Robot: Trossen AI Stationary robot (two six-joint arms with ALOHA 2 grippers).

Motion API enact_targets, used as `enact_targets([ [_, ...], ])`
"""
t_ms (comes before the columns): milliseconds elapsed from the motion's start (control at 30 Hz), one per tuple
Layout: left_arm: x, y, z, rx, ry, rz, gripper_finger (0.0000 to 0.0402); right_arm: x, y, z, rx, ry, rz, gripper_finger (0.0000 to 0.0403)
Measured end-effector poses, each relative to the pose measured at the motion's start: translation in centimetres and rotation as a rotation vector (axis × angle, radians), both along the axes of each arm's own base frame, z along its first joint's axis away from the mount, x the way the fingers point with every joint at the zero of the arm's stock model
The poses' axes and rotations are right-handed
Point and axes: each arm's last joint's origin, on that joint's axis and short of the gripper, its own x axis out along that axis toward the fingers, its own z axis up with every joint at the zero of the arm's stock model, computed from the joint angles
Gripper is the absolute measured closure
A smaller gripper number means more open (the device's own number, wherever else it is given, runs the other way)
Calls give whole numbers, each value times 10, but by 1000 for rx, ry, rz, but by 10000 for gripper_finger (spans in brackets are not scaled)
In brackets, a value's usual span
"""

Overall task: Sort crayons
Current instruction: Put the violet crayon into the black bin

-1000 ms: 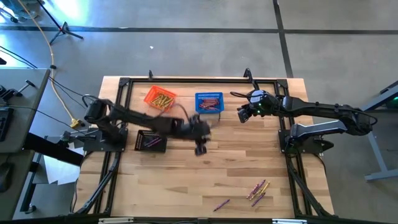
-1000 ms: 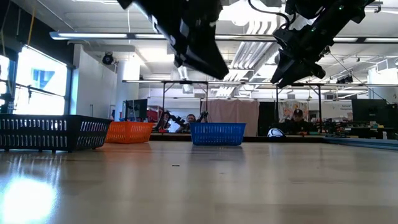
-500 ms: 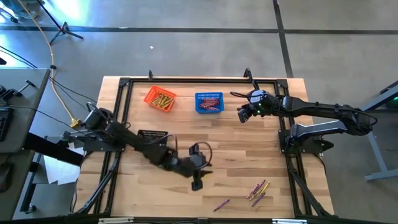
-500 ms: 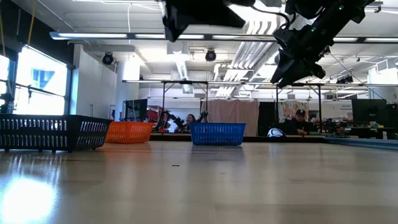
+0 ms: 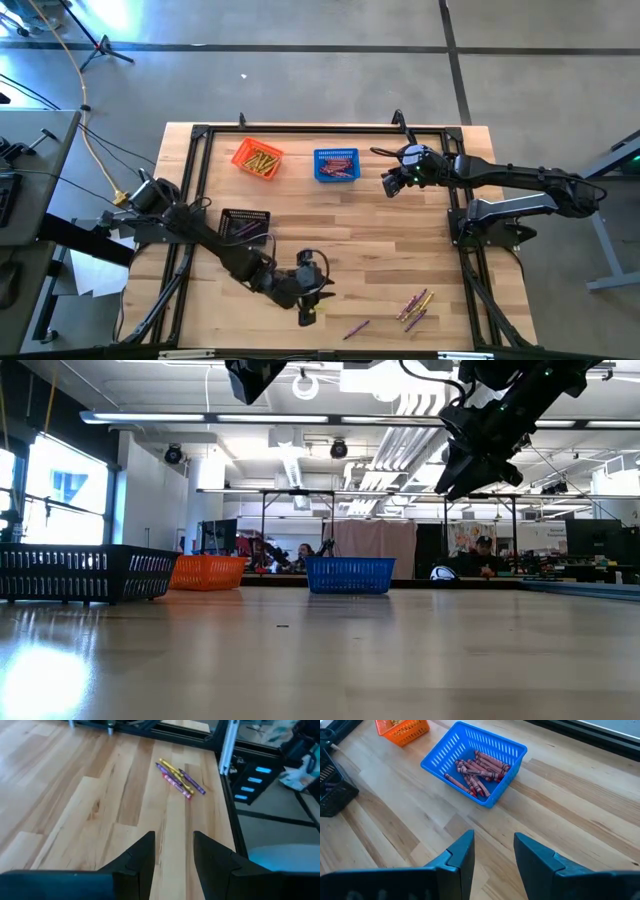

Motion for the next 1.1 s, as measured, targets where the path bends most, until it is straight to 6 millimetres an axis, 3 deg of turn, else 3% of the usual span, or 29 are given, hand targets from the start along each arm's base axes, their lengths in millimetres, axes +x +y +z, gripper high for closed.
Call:
enact_targets([
  [300, 0, 0, -1, 7, 3, 12, 284, 2, 3, 0, 65, -27, 75, 279],
  [533, 0, 3, 0, 45, -6, 31, 284, 4, 21, -2, 359, -64, 341, 279],
  [767, -1, 4, -4, 49, 31, 44, 284, 10, 37, -7, 471, -40, 461, 279],
  [1100, -8, 9, -14, 7, 140, 126, 284, 28, 135, -38, 410, 171, 809, 279],
])
